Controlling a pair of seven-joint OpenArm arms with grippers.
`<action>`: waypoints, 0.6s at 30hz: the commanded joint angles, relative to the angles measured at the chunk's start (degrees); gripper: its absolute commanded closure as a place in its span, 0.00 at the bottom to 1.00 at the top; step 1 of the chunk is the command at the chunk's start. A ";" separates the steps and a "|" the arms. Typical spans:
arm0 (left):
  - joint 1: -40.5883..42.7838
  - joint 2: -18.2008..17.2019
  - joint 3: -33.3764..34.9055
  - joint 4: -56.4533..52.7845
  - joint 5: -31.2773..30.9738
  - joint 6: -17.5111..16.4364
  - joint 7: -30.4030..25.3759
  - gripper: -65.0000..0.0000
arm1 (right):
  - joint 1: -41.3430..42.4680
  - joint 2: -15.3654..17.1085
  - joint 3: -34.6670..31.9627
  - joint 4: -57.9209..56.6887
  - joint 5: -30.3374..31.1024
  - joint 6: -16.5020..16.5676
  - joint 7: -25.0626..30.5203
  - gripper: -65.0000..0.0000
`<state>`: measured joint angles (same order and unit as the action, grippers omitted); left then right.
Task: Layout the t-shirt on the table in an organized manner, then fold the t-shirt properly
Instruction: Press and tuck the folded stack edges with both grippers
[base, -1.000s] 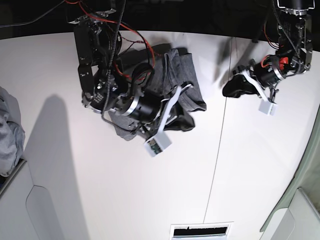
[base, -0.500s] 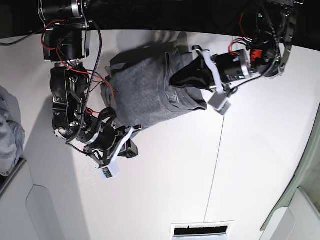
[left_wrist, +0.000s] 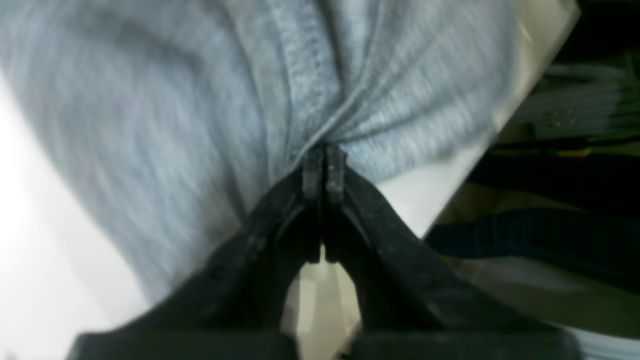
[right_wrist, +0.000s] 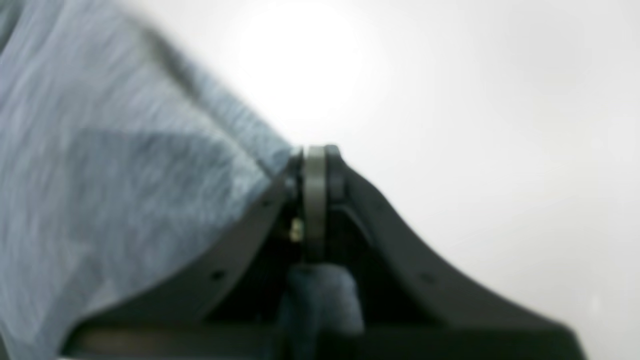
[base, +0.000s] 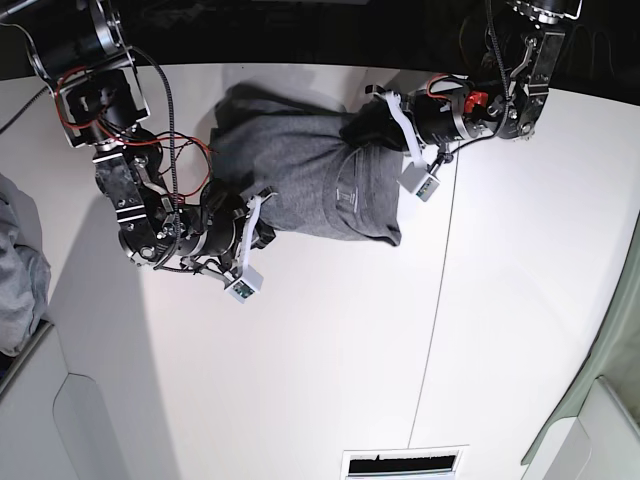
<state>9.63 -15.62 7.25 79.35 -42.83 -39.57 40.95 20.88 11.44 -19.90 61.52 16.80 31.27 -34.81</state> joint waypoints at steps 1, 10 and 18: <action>-1.16 -0.90 -0.13 -0.33 -0.28 -0.43 -0.46 1.00 | -0.50 0.61 0.22 2.75 1.68 0.24 -0.68 1.00; -14.27 -2.01 -0.13 -8.57 3.74 -0.43 -1.38 1.00 | -14.25 2.16 3.06 22.03 5.57 0.02 -3.23 1.00; -21.70 -2.93 -0.09 -12.28 3.30 -0.43 -0.39 1.00 | -18.69 -0.76 3.15 26.53 4.42 -0.39 -3.93 1.00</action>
<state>-10.55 -17.82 7.46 66.24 -38.54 -39.46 41.65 0.97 10.63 -16.99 86.78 20.27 30.87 -40.12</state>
